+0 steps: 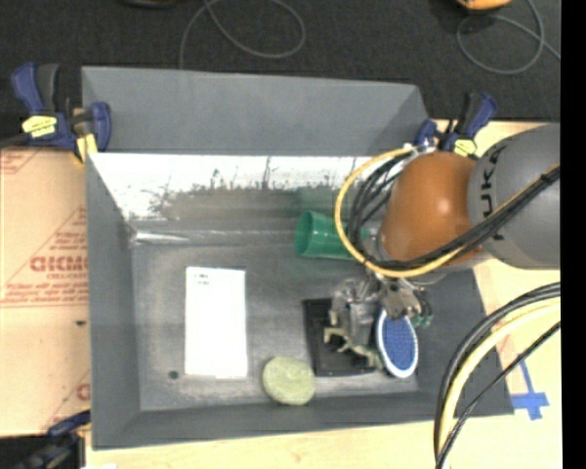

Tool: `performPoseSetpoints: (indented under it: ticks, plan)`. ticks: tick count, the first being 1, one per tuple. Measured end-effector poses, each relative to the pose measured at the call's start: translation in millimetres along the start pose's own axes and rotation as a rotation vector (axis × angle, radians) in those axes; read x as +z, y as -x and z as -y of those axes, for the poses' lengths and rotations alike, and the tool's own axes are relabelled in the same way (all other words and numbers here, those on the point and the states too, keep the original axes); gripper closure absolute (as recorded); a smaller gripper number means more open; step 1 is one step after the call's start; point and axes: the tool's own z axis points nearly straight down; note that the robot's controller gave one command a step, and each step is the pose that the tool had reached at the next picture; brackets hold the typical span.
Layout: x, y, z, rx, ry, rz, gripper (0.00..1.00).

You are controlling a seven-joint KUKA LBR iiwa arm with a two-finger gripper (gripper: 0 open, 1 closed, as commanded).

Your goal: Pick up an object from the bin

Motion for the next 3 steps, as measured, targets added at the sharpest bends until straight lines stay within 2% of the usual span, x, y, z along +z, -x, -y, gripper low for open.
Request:
performPoseSetpoints:
  ticks: [2, 3]
  plan:
    - [-2, -0.4, 0, 0.000, 0.000, 0.001, 1.00]
    - [-18, -2.1, -1, 0.000, 0.002, -0.002, 1.00]
